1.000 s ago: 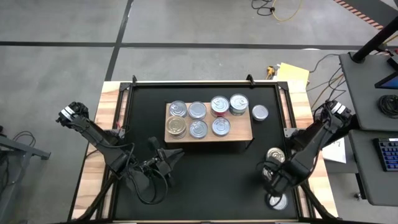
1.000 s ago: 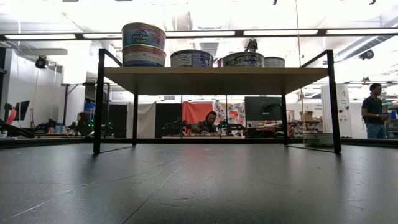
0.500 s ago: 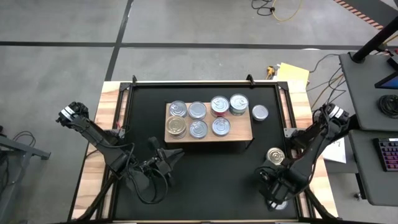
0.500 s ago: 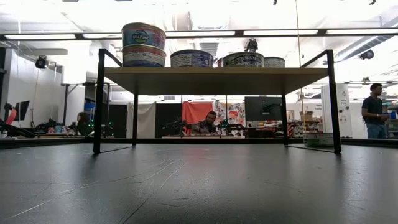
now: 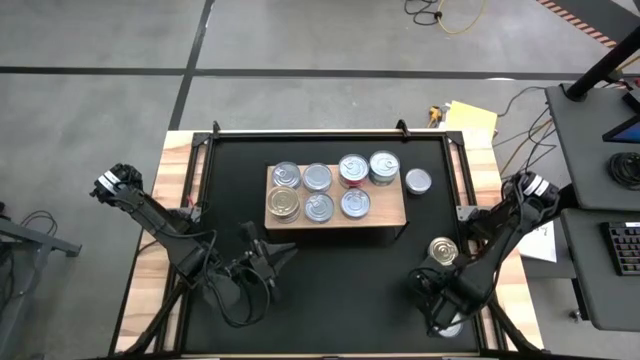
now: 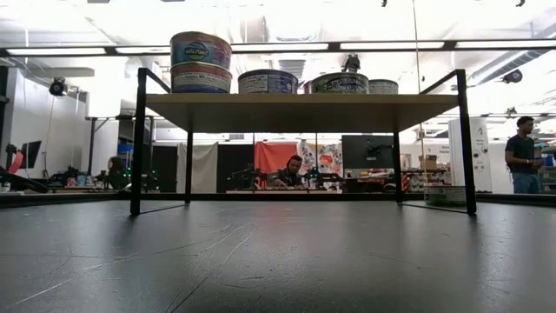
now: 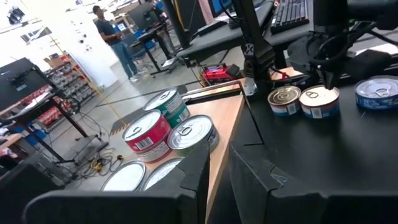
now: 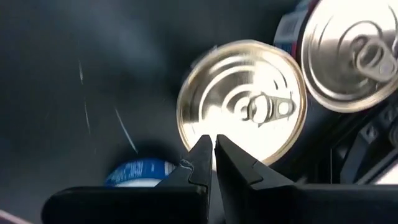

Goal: Stack canned seafood by type on shelf
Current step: Stack the blue tuna can on the blue tuna can

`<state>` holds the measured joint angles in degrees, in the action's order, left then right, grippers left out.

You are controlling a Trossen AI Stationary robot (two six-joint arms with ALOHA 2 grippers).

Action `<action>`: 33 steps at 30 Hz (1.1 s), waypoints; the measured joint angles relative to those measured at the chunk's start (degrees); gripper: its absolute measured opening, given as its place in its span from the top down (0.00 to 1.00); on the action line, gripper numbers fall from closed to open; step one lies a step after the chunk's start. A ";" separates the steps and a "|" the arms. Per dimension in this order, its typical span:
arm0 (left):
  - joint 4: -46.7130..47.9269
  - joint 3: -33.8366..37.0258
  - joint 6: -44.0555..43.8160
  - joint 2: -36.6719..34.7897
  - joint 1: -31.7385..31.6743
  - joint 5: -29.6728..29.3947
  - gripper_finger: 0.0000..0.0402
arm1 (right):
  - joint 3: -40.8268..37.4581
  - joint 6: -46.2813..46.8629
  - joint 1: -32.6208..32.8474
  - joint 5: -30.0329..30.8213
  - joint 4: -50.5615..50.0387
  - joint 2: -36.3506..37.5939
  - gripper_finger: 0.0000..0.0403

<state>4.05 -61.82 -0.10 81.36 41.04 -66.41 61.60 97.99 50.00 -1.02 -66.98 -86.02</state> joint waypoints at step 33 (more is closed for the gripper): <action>-0.39 0.15 -5.20 0.00 0.04 3.02 0.89 | 0.00 -9.46 -1.19 15.44 12.76 -5.44 0.97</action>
<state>3.66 -61.67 -5.30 81.36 41.08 -63.40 61.60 88.53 48.80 14.42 -54.22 -91.46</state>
